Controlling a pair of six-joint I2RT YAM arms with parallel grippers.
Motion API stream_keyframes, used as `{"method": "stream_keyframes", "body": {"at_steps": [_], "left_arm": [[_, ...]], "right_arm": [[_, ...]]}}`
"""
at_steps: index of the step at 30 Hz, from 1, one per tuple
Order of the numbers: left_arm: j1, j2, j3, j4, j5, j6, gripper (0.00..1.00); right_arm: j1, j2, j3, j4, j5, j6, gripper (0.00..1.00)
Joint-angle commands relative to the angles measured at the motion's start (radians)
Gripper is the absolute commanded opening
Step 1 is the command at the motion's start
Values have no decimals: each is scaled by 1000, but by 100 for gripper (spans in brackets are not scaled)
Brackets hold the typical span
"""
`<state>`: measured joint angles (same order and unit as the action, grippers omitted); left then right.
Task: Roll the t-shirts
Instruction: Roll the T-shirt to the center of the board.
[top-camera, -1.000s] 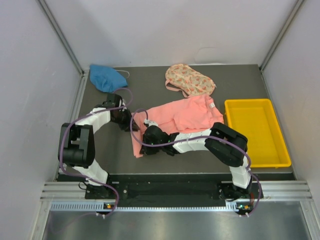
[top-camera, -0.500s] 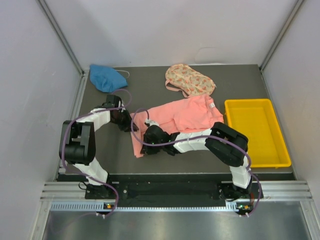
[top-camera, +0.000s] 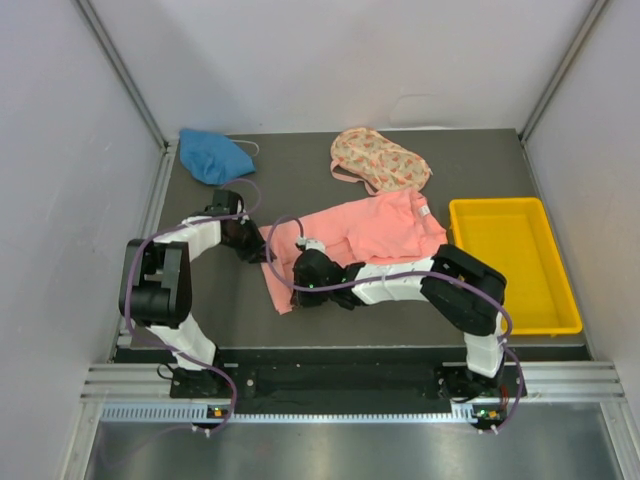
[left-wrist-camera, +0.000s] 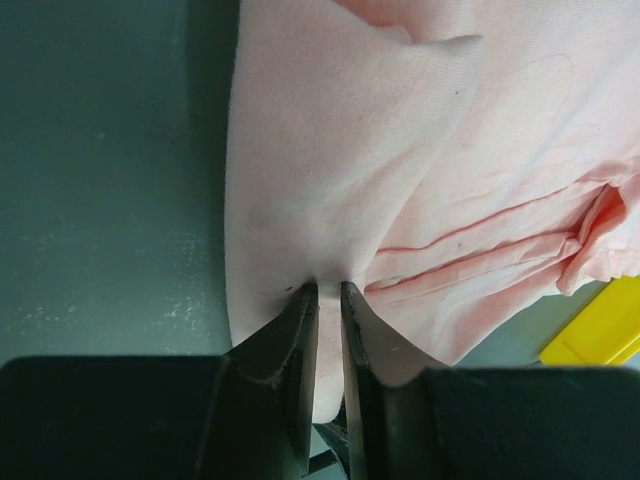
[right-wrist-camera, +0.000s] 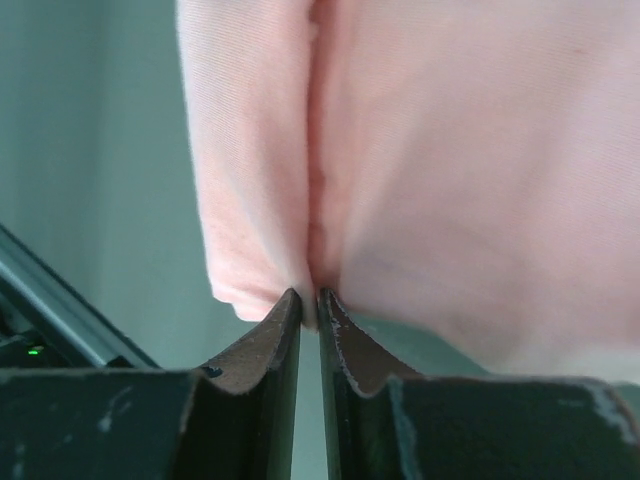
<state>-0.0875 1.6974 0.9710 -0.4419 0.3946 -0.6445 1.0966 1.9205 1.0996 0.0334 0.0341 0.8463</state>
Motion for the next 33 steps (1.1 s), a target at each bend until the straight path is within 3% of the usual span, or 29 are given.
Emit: {"method": "stream_keyframes", "body": {"at_steps": [1, 6, 11, 16, 21, 31, 33], "left_arm": [[8, 7, -17, 29, -59, -20, 20], [8, 16, -14, 32, -59, -34, 21], [8, 30, 15, 6, -59, -29, 20], [8, 41, 40, -20, -56, -12, 21], [8, 59, 60, -41, -48, 6, 21], [8, 79, 89, -77, -45, 32, 21], [8, 82, 94, -84, -48, 40, 21]], "right_arm": [[16, -74, 69, -154, 107, -91, 15], [81, -83, 192, -277, 242, -162, 20], [111, -80, 233, -291, 343, -205, 23], [144, 15, 371, -331, 412, -328, 27], [170, 92, 468, -322, 449, -456, 35], [187, 209, 537, -294, 486, -546, 36], [203, 244, 583, -314, 519, -570, 40]]}}
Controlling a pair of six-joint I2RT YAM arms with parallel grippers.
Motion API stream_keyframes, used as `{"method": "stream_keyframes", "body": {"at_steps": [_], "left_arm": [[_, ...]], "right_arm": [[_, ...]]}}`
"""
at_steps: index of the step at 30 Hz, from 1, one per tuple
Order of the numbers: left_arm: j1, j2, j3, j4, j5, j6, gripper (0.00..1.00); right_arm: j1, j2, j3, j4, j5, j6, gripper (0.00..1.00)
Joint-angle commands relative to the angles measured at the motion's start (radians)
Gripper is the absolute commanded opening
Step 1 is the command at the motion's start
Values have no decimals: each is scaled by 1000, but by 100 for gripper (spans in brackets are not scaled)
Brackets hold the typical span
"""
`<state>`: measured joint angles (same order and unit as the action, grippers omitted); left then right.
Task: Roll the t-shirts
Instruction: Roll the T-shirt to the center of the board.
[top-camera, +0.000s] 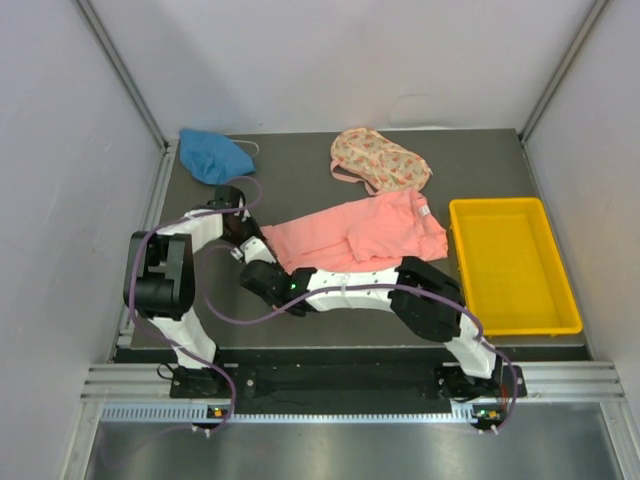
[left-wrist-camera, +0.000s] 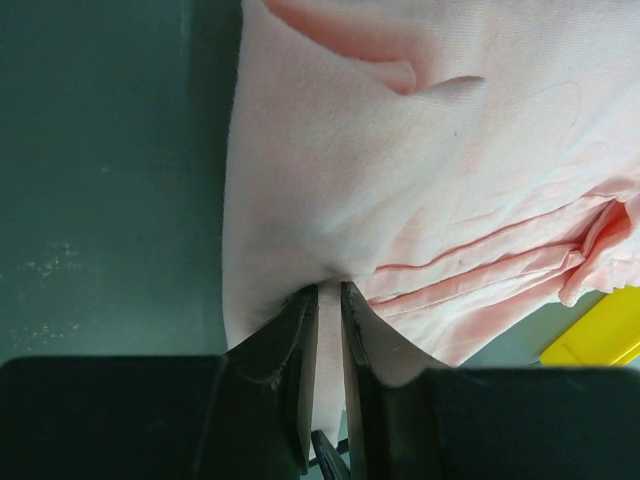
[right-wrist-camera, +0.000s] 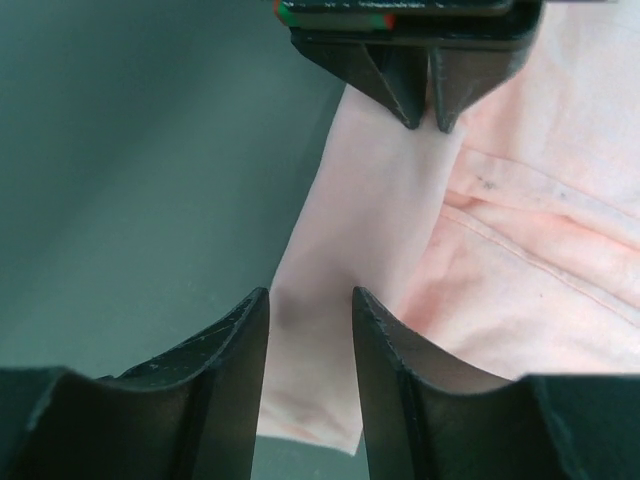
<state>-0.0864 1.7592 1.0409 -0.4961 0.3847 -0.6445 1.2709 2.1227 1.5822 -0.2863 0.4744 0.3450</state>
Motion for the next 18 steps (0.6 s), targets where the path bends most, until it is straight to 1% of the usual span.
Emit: {"method": "stream_keyframes", "body": {"at_steps": [1, 7, 9, 11, 15, 18], "left_arm": [[7, 20, 25, -32, -38, 42, 21], [7, 29, 36, -45, -41, 54, 21], [8, 34, 41, -48, -41, 57, 21], [7, 36, 42, -48, -41, 60, 21], [7, 37, 42, -52, -44, 63, 21], [8, 39, 42, -53, -50, 68, 21]], "right_arm": [[33, 54, 117, -22, 111, -75, 41], [70, 106, 180, -37, 211, -135, 47], [74, 147, 234, -77, 222, -152, 50], [74, 167, 254, -96, 243, -161, 50], [76, 224, 315, -136, 242, -176, 54], [76, 230, 314, -137, 233, -172, 56]]}}
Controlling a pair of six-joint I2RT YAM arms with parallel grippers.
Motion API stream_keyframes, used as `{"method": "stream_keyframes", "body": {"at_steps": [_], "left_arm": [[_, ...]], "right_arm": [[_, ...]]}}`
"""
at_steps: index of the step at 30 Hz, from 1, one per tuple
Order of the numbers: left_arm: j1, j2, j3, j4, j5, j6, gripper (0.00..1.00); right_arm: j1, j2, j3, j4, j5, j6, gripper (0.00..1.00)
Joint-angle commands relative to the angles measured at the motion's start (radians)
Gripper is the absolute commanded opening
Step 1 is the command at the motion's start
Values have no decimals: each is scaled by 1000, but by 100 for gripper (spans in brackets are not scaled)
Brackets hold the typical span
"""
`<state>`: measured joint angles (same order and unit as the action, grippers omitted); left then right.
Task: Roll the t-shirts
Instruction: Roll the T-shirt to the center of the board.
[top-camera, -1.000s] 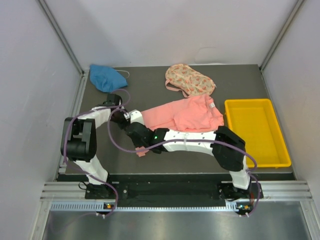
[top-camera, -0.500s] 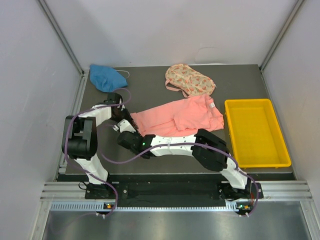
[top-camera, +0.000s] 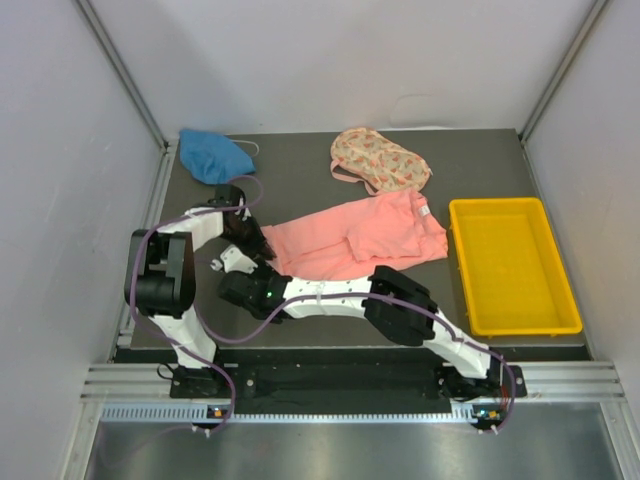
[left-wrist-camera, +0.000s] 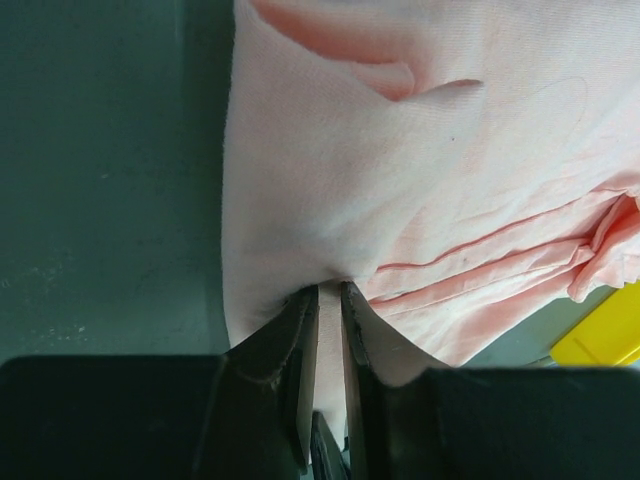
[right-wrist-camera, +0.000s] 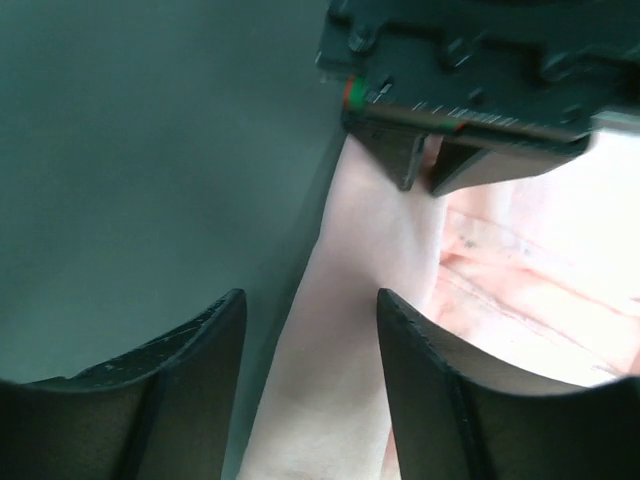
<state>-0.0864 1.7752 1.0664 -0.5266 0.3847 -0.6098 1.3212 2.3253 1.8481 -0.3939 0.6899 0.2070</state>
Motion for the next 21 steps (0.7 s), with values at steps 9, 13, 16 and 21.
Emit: {"method": "stream_keyframes", "body": {"at_steps": [9, 13, 16, 21], "left_arm": [[11, 35, 12, -18, -41, 47, 22], [14, 38, 15, -21, -35, 58, 23], [17, 43, 17, -27, -33, 61, 24], [22, 40, 23, -30, -35, 62, 26]], "right_arm": [[26, 45, 25, -56, 28, -14, 56], [26, 36, -4, -53, 26, -3, 54], [26, 26, -21, -51, 31, 2, 53], [24, 5, -44, -48, 42, 6, 51]]}}
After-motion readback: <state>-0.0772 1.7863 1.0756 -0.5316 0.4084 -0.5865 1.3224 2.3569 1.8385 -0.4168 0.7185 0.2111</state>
